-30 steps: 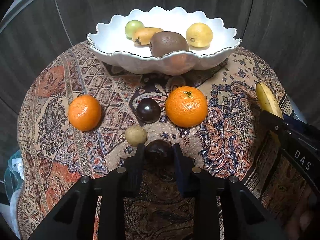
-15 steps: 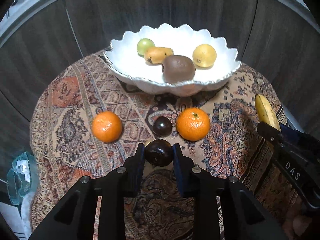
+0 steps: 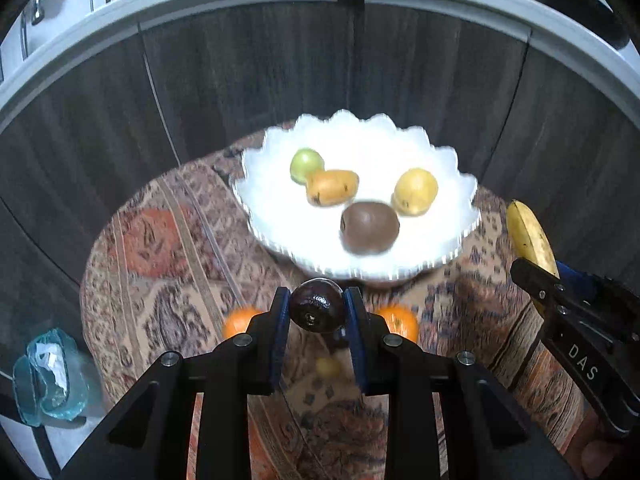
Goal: Organize fruits
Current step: 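Carry the banana and plum into the white bowl and open both tools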
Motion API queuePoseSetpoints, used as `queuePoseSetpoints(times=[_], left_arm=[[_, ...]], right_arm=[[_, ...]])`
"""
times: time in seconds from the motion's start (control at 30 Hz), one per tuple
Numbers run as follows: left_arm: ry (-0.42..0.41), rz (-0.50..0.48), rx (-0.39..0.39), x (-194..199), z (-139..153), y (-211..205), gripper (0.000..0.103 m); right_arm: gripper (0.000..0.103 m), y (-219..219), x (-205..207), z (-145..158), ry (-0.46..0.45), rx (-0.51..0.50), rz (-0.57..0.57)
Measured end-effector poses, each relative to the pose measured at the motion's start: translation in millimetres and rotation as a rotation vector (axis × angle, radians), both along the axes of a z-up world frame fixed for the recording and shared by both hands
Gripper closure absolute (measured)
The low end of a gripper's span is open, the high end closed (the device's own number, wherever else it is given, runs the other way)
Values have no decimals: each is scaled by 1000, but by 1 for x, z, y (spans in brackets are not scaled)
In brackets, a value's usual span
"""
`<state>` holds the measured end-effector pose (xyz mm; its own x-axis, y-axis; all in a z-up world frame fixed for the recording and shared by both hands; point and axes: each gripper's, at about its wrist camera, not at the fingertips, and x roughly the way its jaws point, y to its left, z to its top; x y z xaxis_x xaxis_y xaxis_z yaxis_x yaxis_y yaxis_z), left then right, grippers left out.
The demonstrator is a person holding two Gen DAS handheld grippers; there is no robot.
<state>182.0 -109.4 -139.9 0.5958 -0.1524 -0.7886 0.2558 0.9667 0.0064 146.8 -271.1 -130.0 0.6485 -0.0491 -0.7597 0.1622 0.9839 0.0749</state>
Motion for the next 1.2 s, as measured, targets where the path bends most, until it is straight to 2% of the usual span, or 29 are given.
queuePoseSetpoints(times=[0.23, 0.5, 0.9, 1.2], left_arm=[[-42, -10, -3, 31, 24, 1, 76], [-60, -13, -3, 69, 33, 0, 75], [-5, -8, 3, 118, -1, 2, 75], [50, -23, 1, 133, -26, -1, 75]], right_arm=[[72, 4, 32, 19, -29, 1, 12], [72, 5, 67, 20, -20, 23, 20], [72, 4, 112, -19, 81, 61, 20], [72, 5, 129, -40, 132, 78, 34]])
